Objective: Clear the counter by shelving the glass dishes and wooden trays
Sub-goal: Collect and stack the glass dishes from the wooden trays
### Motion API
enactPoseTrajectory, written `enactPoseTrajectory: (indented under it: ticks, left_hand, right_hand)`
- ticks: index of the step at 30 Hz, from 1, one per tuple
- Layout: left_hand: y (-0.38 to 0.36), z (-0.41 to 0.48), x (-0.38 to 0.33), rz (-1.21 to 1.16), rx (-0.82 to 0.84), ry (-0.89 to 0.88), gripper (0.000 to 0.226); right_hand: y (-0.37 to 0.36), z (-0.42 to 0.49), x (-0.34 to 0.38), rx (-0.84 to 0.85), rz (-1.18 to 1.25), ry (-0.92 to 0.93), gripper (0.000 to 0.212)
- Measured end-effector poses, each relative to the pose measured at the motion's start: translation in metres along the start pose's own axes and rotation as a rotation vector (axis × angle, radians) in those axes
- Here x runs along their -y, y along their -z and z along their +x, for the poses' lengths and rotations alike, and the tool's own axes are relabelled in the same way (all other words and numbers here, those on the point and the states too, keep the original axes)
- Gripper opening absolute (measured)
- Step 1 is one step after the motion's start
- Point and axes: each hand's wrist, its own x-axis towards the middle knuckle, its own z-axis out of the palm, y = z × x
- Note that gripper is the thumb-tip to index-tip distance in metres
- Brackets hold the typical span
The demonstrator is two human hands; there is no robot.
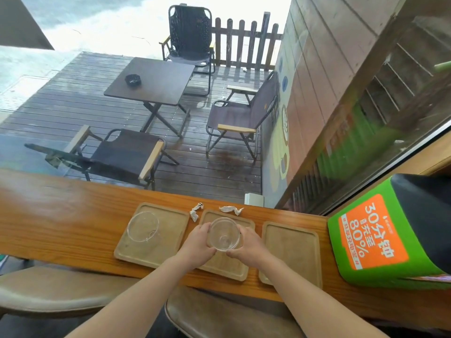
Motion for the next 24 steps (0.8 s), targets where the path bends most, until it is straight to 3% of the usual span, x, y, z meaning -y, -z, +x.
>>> enactPoseTrajectory:
  ticks: [6,13,18,20,24]
  left_hand:
    - [-0.004,0.000,-0.001,0.006,-0.005,0.035,0.083]
    - [-0.003,-0.002,-0.002,0.016,-0.009,0.026,0.080]
    - [0.007,-0.006,-0.001,0.035,-0.004,0.022,0.079]
    - [0.016,-0.009,-0.001,0.044,-0.031,0.020,0.075]
    - [0.037,-0.016,0.000,-0.013,-0.140,0.002,0.050]
  right_hand:
    - [0.001,-0.001,0.000,-0.010,0.039,-0.022,0.064]
    - [-0.001,0.002,-0.002,-0.031,-0.014,-0.064,0.050]
    - [0.006,0.004,0.005,-0.067,-0.091,-0.092,0.076]
    - [0.008,0.005,0.013,-0.115,-0.110,-0.079,0.078]
    - [0.007,0.008,0.043,-0.226,-0.158,0.034,0.058]
